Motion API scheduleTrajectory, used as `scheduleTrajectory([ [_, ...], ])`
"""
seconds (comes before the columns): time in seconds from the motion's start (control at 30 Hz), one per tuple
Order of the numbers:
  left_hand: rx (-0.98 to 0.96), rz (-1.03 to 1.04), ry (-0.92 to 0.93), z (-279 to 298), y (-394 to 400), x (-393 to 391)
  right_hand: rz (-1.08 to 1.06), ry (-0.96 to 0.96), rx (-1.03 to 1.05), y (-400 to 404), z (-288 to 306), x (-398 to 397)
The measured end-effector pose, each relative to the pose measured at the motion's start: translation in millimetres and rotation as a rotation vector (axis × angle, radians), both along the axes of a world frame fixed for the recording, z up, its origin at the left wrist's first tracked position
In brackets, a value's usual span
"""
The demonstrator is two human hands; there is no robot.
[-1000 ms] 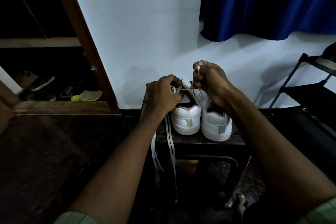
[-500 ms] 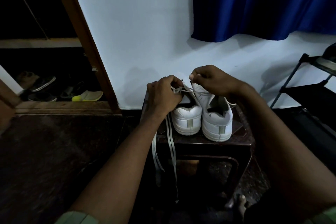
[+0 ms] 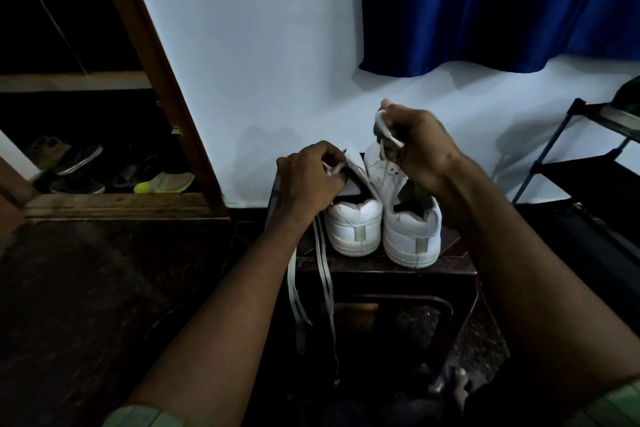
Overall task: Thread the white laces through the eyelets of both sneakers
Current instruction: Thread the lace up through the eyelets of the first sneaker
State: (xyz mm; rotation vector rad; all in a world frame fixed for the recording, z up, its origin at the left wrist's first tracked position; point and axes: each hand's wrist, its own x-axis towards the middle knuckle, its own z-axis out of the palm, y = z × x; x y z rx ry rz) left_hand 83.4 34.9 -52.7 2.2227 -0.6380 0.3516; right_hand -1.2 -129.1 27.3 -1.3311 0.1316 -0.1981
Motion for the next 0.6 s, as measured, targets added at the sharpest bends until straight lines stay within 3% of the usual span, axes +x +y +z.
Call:
scheduleTrajectory([
  [0.03, -0.001, -0.001, 0.004, 0.1, -0.1, -0.1, -0.045, -0.004, 0.15, -2.7, 1.6, 2.1],
  [0.07, -0.005, -0.003, 0.006, 0.4, 0.1, -0.4, -0.125, 0.003, 0.172, -4.2, 3.0, 2.4],
  [0.1, -0.012, -0.003, 0.004, 0.9, 0.3, -0.7, -0.215, 0.016, 0.042, -6.2, 2.3, 2.2],
  [0.17, -0.023, -0.003, -0.004, 2.3, 0.9, -1.3, -0.282, 0.025, -0.445, -8.9, -5.4, 2.6],
  [0.27, -0.008, -0.019, -0.01, 4.3, 2.7, -0.7, -0.154, 0.06, -1.023, -3.7, -19.4, 6.4],
  [0.33, 0.013, -0.043, -0.011, 6.3, 4.8, 0.3, -0.049, 0.087, -1.217, 5.8, -24.3, 8.8],
  [0.47, 0.071, -0.115, -0.028, 9.9, 9.0, -1.2, -0.103, 0.103, -1.441, 19.2, -38.2, 17.1],
  [0.6, 0.097, -0.141, 0.048, 14.6, 15.4, 3.6, -0.199, 0.182, -1.281, 13.1, -39.0, 22.7],
])
